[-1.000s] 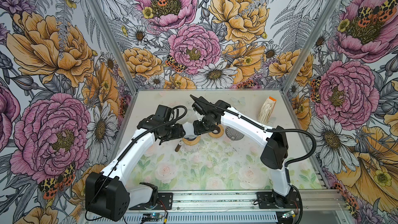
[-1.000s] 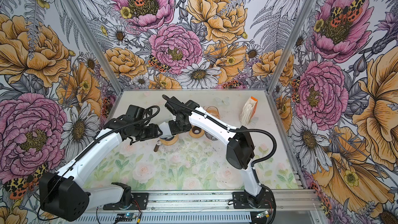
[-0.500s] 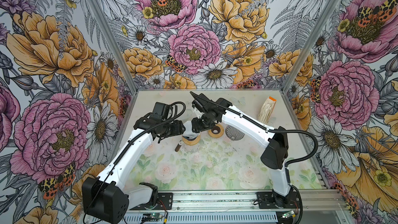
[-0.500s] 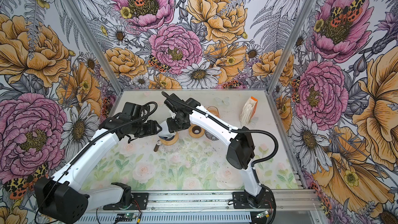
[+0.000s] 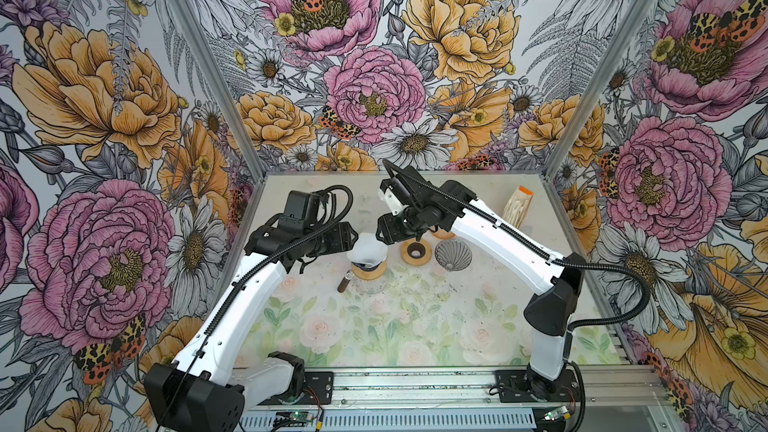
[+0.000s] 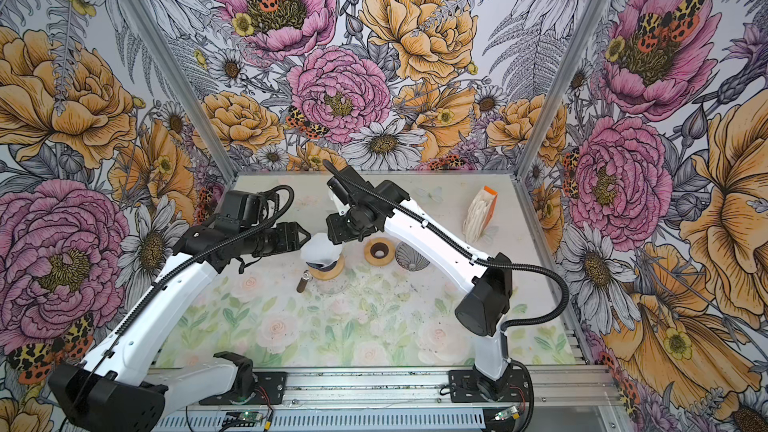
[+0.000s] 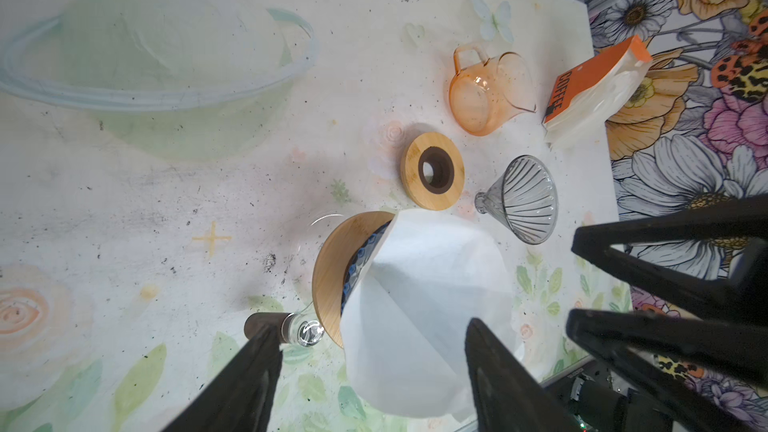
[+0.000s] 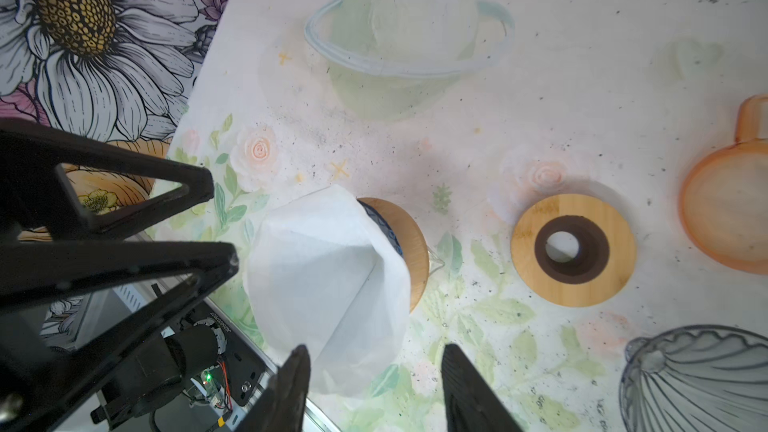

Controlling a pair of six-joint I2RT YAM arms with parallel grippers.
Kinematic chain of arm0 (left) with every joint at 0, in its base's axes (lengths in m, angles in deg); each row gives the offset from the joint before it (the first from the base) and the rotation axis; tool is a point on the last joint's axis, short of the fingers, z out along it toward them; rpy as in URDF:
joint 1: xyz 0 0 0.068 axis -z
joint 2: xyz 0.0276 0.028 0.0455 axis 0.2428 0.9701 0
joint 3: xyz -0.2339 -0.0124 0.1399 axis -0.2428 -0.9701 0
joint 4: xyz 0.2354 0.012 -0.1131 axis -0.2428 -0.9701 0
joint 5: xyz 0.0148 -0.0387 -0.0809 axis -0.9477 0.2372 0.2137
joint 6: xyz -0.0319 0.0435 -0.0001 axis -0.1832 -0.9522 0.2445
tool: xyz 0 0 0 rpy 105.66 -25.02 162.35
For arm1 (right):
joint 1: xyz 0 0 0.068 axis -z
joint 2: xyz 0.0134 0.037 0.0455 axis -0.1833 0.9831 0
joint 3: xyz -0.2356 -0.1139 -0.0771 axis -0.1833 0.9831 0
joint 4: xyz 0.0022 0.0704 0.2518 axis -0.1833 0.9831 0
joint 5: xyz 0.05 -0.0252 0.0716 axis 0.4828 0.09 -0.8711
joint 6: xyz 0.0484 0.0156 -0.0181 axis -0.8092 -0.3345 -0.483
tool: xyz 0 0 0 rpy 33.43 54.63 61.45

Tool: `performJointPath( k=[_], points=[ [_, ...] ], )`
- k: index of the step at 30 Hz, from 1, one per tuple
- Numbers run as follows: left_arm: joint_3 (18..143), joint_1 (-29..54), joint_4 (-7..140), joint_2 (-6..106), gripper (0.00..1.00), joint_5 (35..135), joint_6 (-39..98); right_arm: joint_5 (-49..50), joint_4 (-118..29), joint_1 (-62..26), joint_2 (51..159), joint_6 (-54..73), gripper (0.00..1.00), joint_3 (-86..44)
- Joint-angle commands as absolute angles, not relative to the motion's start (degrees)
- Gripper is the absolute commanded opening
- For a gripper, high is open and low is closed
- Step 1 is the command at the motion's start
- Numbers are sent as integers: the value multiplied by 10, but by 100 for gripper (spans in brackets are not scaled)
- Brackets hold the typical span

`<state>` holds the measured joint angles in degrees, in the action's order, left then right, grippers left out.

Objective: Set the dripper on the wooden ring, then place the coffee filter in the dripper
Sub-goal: 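Release the filter and move the right gripper to the bamboo ring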

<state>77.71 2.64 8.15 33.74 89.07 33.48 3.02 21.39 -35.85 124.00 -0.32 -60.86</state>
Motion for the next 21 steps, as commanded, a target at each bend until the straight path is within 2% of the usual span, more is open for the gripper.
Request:
performJointPath(
  k=[1, 6, 9, 21],
  points=[
    [800, 22, 86, 314, 77, 889, 320, 65, 203, -320, 1196, 13, 52, -584],
    [806, 31, 87, 284, 92, 877, 296, 67, 198, -269, 1166, 33, 52, -525],
    [802, 39, 87, 265, 96, 873, 283, 65, 191, -243, 1162, 45, 51, -494],
    [757, 68, 87, 234, 99, 862, 283, 1, 176, -200, 1238, 105, 51, -476]
  ],
)
